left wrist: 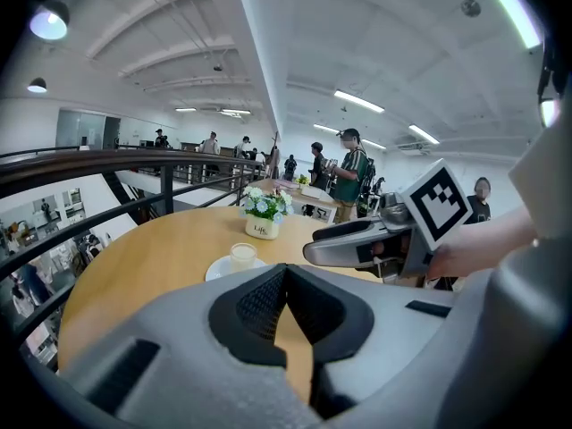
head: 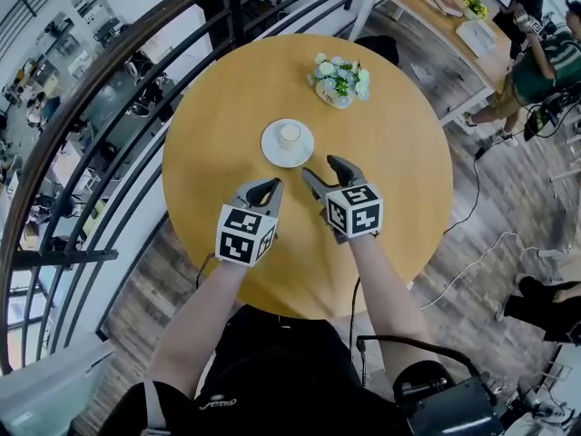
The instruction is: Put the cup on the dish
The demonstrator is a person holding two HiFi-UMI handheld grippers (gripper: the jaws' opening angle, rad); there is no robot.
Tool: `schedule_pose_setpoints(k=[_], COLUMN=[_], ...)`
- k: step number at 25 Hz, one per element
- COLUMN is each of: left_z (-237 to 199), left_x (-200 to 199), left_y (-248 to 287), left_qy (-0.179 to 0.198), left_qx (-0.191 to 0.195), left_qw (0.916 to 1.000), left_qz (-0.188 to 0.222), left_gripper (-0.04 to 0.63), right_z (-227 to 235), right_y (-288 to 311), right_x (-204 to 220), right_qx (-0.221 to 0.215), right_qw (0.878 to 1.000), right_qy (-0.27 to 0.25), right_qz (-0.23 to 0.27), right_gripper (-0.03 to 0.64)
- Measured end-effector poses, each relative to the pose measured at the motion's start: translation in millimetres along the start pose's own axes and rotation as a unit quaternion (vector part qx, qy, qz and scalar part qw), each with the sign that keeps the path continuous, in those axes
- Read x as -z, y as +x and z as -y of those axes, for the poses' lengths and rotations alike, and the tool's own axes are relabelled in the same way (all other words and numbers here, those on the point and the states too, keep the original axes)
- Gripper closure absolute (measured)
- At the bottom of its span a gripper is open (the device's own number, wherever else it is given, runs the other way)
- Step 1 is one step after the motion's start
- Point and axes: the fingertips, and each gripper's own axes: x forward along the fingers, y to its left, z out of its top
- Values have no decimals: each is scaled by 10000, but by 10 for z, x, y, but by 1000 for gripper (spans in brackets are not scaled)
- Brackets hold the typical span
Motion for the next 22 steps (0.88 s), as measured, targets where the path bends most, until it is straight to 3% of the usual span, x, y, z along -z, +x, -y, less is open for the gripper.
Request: schedule_pose_setpoints(k=[8, 16, 22], left_z=[338, 641, 775], left_x=[-454, -767, -867], left_y=[-102, -260, -387], left_qy=[336, 633, 812], left_qx=[190, 371, 437], left_qw=[9984, 9945, 9922], left_qz=[416, 752, 841], left_gripper=[595, 595, 595], right_z=[-126, -238, -340], right_y=[-598, -1037, -1234], right_x=[-315, -546, -726], right_qx=[-139, -171, -192], right_qw=[9975, 9952, 9925], right_qy=[288, 202, 147], right_qz=[629, 947, 1196], right_gripper=[344, 344, 392])
